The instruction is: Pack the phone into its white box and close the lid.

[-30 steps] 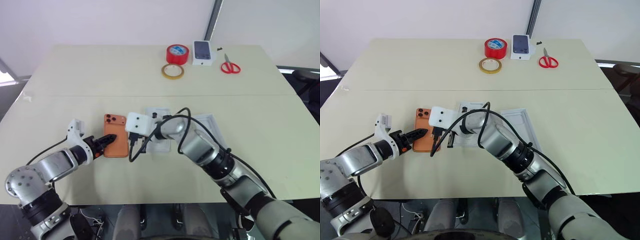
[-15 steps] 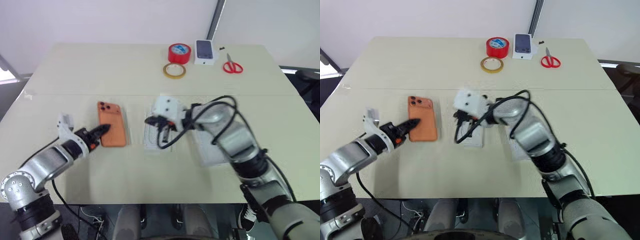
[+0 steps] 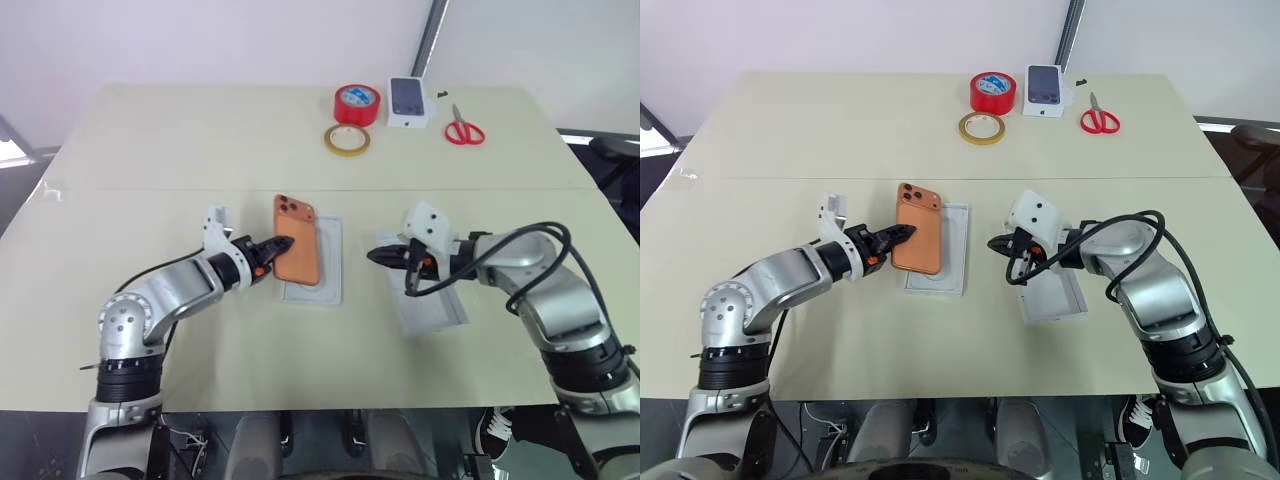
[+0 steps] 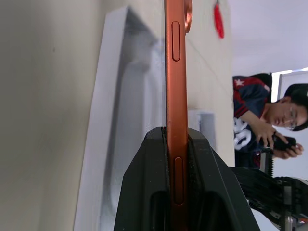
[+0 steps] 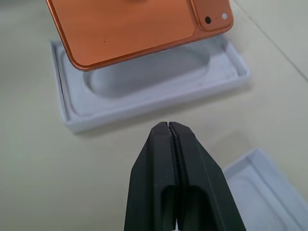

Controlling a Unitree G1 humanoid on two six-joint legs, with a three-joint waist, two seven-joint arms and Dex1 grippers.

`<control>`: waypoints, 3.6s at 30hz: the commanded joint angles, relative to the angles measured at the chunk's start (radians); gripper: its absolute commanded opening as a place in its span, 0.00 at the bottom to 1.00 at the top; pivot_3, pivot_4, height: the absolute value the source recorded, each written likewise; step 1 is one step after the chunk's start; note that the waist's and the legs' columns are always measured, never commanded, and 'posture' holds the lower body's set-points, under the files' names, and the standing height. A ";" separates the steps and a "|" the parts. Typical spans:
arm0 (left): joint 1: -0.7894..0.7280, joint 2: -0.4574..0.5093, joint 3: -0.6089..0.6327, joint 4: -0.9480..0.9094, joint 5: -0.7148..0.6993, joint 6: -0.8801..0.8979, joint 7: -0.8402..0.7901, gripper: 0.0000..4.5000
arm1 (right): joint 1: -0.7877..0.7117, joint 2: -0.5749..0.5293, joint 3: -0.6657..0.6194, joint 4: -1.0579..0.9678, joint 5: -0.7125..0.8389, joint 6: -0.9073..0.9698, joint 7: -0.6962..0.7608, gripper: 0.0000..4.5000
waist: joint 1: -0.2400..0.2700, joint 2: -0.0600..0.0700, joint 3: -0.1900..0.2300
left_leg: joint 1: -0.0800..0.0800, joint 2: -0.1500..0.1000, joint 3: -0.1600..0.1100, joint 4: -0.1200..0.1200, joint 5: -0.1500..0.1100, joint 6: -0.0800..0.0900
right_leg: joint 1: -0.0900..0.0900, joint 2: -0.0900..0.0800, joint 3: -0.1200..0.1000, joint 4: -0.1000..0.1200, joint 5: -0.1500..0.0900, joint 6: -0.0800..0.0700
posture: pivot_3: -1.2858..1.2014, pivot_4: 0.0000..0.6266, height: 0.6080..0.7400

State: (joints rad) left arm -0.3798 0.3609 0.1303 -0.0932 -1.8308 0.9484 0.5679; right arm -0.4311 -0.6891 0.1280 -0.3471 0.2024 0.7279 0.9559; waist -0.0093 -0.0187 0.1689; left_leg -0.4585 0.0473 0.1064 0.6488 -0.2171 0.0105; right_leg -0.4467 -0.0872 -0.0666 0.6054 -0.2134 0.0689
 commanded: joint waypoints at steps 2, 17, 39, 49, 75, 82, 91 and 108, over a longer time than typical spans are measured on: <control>-0.053 -0.021 -0.023 0.016 0.035 -0.004 -0.066 0.01 | 0.005 -0.015 -0.032 -0.033 0.014 -0.027 -0.027 0.00 | 0.000 0.000 0.000 | 0.000 0.000 0.000 0.002 0.000 0.000 | 0.001 0.000 0.000 0.000 0.001 -0.001 | 0.52 0.24 1.00; -0.059 -0.041 -0.055 0.008 0.107 0.047 -0.142 0.72 | 0.001 -0.017 0.004 -0.002 0.007 -0.069 -0.048 0.00 | 0.017 0.000 0.000 | 0.002 0.000 -0.001 0.003 0.000 0.001 | 0.003 0.001 -0.001 0.001 0.001 0.000 | 0.52 0.24 1.00; -0.136 0.306 -0.147 -0.130 0.659 0.102 -0.415 0.69 | -0.174 0.038 0.155 0.107 -0.120 0.023 -0.144 0.00 | 0.017 0.000 0.001 | 0.005 0.000 0.000 0.003 0.000 0.000 | 0.003 0.001 0.000 0.005 0.000 0.000 | 0.52 0.24 1.00; -0.034 0.304 -0.207 -0.146 0.974 -0.005 -0.669 0.13 | -0.263 0.171 0.234 0.098 -0.170 0.044 -0.208 0.00 | 0.014 0.000 0.001 | 0.003 0.000 0.001 0.001 0.001 -0.001 | 0.000 -0.001 0.000 0.005 0.000 0.000 | 0.52 0.24 1.00; 0.489 0.467 0.109 -0.377 1.170 -0.415 -1.319 0.13 | -0.437 0.508 0.402 0.416 -0.270 0.088 -0.307 0.00 | -0.012 0.002 0.001 | -0.004 0.003 0.003 -0.003 0.000 -0.008 | -0.014 -0.003 0.001 0.009 0.001 -0.002 | 0.52 0.24 1.00; 0.471 0.436 0.104 -0.366 1.189 -0.405 -1.301 0.13 | -0.432 0.502 0.373 0.374 -0.269 0.092 -0.306 0.00 | -0.011 0.002 0.001 | -0.004 0.003 0.004 -0.002 0.001 -0.007 | -0.013 -0.001 0.002 0.010 0.001 -0.002 | 0.52 0.24 1.00; 0.226 0.306 -0.072 -0.230 1.320 -0.243 -1.096 0.01 | -0.340 0.233 0.228 0.160 -0.219 0.163 -0.213 0.00 | 0.010 0.001 0.000 | -0.004 0.001 0.004 0.001 0.003 -0.003 | -0.009 0.000 0.001 0.011 0.001 -0.001 | 0.52 0.24 1.00; -0.111 0.141 -0.358 0.005 1.532 -0.122 -1.089 0.00 | -0.262 0.208 0.373 0.236 -0.298 0.098 -0.241 0.00 | 0.003 0.000 0.000 | 0.000 0.002 0.002 0.004 0.006 -0.004 | -0.009 0.007 0.002 0.022 0.003 0.004 | 0.52 0.24 1.00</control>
State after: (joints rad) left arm -0.4847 0.5132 -0.1935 -0.0984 -0.3144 0.8168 -0.5109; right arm -0.6748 -0.4903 0.4978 -0.1176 -0.0786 0.8488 0.7249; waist -0.0066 -0.0190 0.1688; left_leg -0.4589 0.0493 0.1084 0.6533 -0.2116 0.0065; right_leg -0.4560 -0.0810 -0.0649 0.6272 -0.2112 0.0717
